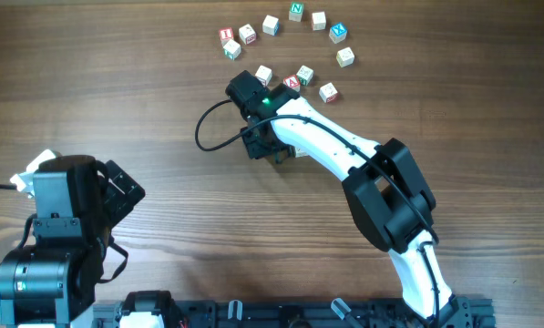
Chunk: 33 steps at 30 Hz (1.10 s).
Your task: Form a circle
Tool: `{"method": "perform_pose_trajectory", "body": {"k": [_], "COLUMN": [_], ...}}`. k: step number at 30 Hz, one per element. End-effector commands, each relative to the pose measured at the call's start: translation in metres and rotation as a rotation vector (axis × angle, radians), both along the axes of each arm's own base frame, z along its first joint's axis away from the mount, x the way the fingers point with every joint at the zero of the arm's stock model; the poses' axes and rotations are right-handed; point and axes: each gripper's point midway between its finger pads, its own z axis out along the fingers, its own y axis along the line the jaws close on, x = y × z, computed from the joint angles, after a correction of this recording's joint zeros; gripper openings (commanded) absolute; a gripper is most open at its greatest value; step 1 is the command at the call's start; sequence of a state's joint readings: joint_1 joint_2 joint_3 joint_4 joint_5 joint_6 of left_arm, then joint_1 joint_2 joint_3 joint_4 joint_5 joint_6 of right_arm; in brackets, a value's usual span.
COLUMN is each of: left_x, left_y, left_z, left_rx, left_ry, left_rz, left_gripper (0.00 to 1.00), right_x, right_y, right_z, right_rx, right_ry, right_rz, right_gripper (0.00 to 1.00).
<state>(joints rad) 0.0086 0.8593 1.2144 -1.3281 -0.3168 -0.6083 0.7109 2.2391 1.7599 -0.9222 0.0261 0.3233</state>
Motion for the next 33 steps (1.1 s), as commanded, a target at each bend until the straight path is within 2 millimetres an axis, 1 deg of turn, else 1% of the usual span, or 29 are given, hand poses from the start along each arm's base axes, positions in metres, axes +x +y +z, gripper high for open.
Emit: {"method": "perform_pose_trajectory", "body": {"k": [1, 4, 7, 11, 13, 17, 20, 22, 23, 25, 27, 29, 30, 31, 33], "left_x": [0.0, 0.0, 0.0, 0.0, 0.0, 0.0, 0.0, 0.0, 0.0, 0.0, 0.0, 0.0, 0.0, 0.0, 0.0], "left_y": [0.003, 0.003, 0.003, 0.003, 0.003, 0.003, 0.003, 0.003, 0.003, 0.003, 0.003, 0.003, 0.003, 0.003, 0.003], "left_z": [-0.001, -0.001, -0.001, -0.001, -0.001, -0.001, -0.001, -0.001, -0.001, -0.001, -0.001, -0.001, -0.001, -0.001, -0.001], "left_rx": [0.006, 0.006, 0.006, 0.006, 0.006, 0.006, 0.006, 0.006, 0.006, 0.006, 0.006, 0.006, 0.006, 0.006, 0.006], "left_ry": [-0.001, -0.001, -0.001, -0.001, -0.001, -0.001, -0.001, -0.001, -0.001, -0.001, -0.001, -0.001, -0.001, -0.001, -0.001], "left_rz": [0.02, 0.02, 0.02, 0.02, 0.02, 0.021, 0.02, 0.02, 0.02, 0.02, 0.021, 0.02, 0.02, 0.02, 0.02], "left_gripper": [1.0, 1.0, 1.0, 1.0, 1.0, 1.0, 1.0, 1.0, 1.0, 1.0, 1.0, 1.0, 1.0, 1.0, 1.0], "right_x": [0.002, 0.001, -0.001, -0.001, 0.0, 0.001, 0.002, 0.002, 0.002, 0.004, 0.008, 0.015, 0.019, 0.025, 0.031], "right_y": [-0.018, -0.028, -0.03, -0.026, -0.024, -0.022, -0.021, -0.021, -0.021, -0.021, -0.022, -0.025, -0.029, -0.038, -0.051], "right_z": [-0.003, -0.004, -0.001, 0.018, 0.03, 0.058, 0.077, 0.083, 0.084, 0.083, 0.084, 0.086, 0.086, 0.086, 0.086], "right_rx": [-0.048, -0.063, -0.067, -0.033, -0.009, 0.038, 0.068, 0.077, 0.078, 0.079, 0.087, 0.097, 0.096, 0.083, 0.071], "right_ry": [-0.001, 0.023, 0.033, 0.014, -0.001, -0.041, -0.073, -0.083, -0.084, -0.087, -0.096, -0.11, -0.118, -0.131, -0.131], "right_rz": [-0.076, -0.134, -0.134, -0.134, -0.138, -0.136, -0.135, -0.135, -0.135, -0.138, -0.145, -0.162, -0.182, -0.226, -0.292], "right_gripper": [0.24, 0.24, 0.24, 0.25, 0.33, 0.45, 0.49, 0.51, 0.54, 0.57, 0.57, 0.55, 0.5, 0.4, 0.27]}}
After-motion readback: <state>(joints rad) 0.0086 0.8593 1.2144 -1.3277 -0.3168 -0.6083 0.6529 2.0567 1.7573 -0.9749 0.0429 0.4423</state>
